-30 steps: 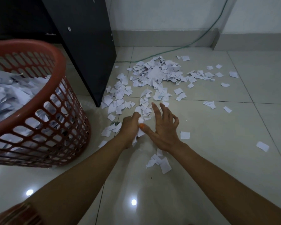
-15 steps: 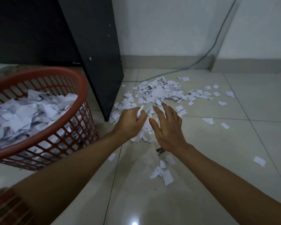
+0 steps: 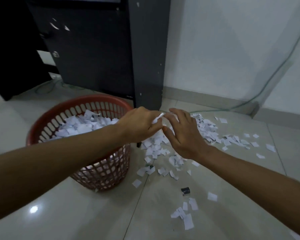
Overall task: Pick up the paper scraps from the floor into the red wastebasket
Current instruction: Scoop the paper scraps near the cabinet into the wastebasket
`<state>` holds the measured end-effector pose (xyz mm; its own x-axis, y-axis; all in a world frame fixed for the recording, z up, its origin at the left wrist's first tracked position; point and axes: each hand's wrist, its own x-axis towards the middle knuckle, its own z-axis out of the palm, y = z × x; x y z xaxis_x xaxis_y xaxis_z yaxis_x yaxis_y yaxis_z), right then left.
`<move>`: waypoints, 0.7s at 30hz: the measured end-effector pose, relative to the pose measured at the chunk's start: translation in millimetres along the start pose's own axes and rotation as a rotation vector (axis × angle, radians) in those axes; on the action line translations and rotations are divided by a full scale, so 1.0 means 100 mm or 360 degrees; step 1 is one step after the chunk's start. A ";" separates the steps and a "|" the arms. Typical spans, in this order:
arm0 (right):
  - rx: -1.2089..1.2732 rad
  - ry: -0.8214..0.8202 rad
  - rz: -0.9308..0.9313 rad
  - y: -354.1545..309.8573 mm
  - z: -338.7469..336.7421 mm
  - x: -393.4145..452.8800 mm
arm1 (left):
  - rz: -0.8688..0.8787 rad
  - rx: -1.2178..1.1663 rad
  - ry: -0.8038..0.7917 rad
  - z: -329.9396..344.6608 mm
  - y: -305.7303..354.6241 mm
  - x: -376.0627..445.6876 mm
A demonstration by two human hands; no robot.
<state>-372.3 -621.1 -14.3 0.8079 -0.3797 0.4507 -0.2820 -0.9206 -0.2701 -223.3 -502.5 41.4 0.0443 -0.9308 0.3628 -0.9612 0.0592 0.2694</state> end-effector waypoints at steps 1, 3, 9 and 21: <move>0.0005 -0.0014 -0.0047 -0.02 -0.02 0.10 | 0.0012 0.0106 -0.0071 -0.11 -0.08 -0.04; -0.0011 -0.0023 -0.0170 -0.09 0.02 0.28 | -0.0001 0.0327 -0.0162 -0.31 -0.29 -0.19; 0.0104 0.0047 -0.0174 -0.28 0.45 0.46 | -0.0571 0.0540 0.0230 -0.37 -0.99 -0.69; 0.0068 -0.0147 -0.0152 -0.23 0.60 0.21 | -0.0718 0.0688 -0.0084 -0.17 -1.14 -0.64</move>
<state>-318.0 -602.3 -49.7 0.8748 -0.2786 0.3965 -0.1808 -0.9468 -0.2664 -112.2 -443.5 2.8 0.4683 -0.8474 0.2501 -0.8748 -0.4845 -0.0035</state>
